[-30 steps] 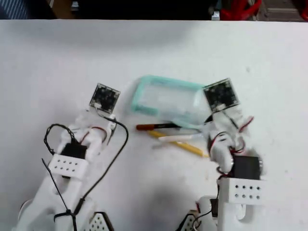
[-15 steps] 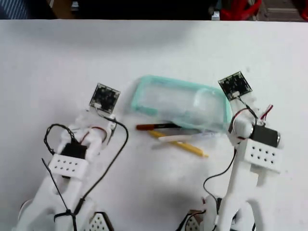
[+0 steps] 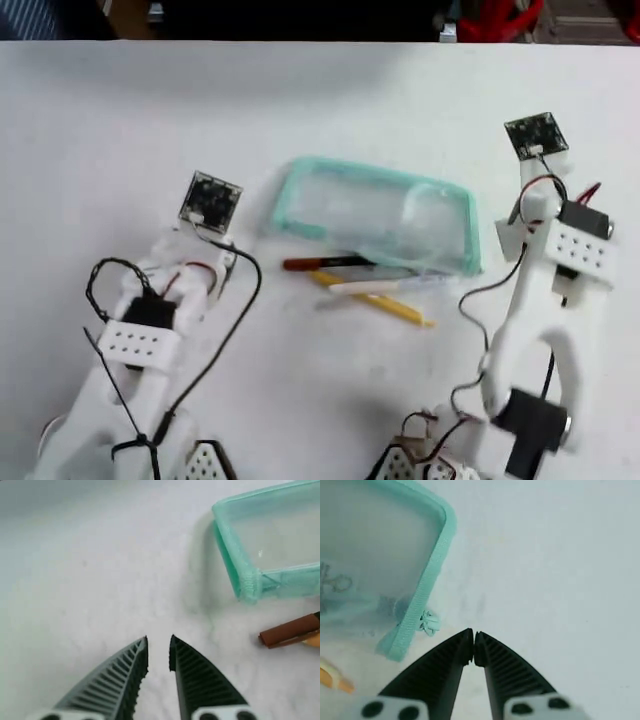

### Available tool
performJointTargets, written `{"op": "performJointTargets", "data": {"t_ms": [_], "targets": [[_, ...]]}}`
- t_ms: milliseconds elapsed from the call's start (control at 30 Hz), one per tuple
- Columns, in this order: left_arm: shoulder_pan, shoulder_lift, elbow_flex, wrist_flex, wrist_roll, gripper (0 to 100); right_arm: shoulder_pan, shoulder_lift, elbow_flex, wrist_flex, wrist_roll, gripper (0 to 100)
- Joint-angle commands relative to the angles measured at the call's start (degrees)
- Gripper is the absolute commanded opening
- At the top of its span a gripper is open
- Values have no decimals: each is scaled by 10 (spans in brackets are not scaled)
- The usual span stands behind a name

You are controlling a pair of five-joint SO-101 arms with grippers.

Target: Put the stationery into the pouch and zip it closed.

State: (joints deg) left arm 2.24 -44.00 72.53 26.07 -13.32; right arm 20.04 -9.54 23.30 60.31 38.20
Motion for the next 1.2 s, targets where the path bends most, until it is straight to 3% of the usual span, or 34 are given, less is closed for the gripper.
{"op": "performJointTargets", "data": {"t_ms": [0, 200, 300, 500, 567, 700, 900, 1000, 1167], "targets": [[-3, 0, -3, -27, -7, 90, 1, 35, -30, 4, -10, 18], [-3, 0, -3, -28, -4, 90, 0, 54, 33, 14, -10, 18], [5, 0, -1, -28, -2, 90, -39, 38, 69, 11, -10, 18], [17, 0, 34, -78, -5, 90, -169, -7, 112, 0, -16, 18], [16, 0, 40, -91, -5, 90, -209, -34, 112, 2, -49, 18], [17, 0, 41, -91, -3, 90, -287, -126, 113, 22, -113, 19], [17, 1, 41, -91, -3, 90, -403, -249, 169, 22, -119, 21], [17, 1, 41, -91, -3, 90, -395, -294, 192, 25, -119, 22], [19, 1, 41, -91, -3, 90, -262, -336, 206, 22, -113, 22]]}}
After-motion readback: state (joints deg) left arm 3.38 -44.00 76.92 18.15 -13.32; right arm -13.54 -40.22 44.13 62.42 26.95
